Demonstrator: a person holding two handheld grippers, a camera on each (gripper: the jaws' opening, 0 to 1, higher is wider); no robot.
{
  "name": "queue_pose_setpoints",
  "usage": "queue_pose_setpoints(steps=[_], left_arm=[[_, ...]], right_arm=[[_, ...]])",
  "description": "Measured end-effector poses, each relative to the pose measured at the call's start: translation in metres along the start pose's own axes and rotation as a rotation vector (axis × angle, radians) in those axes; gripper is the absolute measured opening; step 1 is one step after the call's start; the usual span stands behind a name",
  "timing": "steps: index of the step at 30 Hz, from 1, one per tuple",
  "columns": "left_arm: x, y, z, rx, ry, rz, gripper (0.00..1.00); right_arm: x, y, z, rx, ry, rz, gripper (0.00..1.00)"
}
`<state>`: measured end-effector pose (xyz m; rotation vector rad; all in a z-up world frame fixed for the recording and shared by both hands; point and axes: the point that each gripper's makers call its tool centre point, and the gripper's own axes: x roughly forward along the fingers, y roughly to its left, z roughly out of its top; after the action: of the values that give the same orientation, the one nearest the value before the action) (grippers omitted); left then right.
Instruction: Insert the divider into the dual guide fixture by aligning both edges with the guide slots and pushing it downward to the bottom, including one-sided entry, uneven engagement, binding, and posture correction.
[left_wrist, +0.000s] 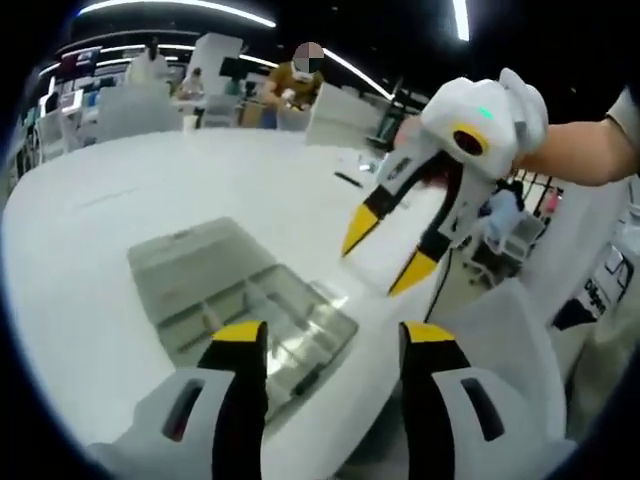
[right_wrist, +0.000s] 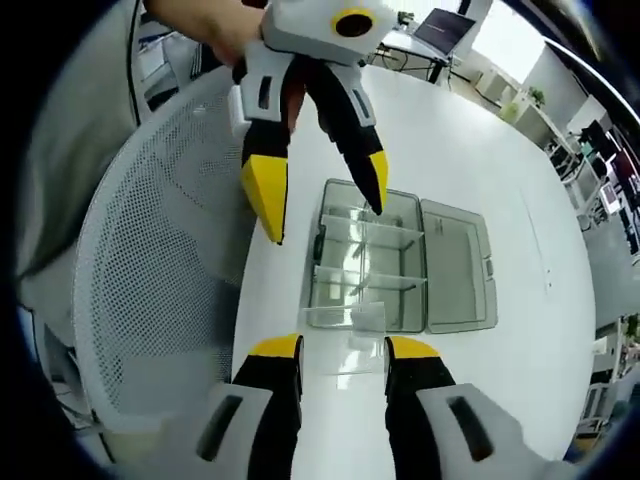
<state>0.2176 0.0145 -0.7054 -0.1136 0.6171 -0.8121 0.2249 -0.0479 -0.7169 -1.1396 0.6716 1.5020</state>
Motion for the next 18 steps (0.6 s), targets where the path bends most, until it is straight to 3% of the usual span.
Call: queue_pose_setpoints(steps=[10,18], left_arm=[[0.001,-0.005,0.006,-0.155,-0.036,-0.046,0.36],[0.005,-0.011,0.010,-0.220,-0.049,-0.079,0.31]], right_arm=[[-0.001,0.001,0.016,-0.008,-0.019,-0.014,0.27],[-0.001,0.000,0.028,-0.016,-0.035,-0.027,0.27]])
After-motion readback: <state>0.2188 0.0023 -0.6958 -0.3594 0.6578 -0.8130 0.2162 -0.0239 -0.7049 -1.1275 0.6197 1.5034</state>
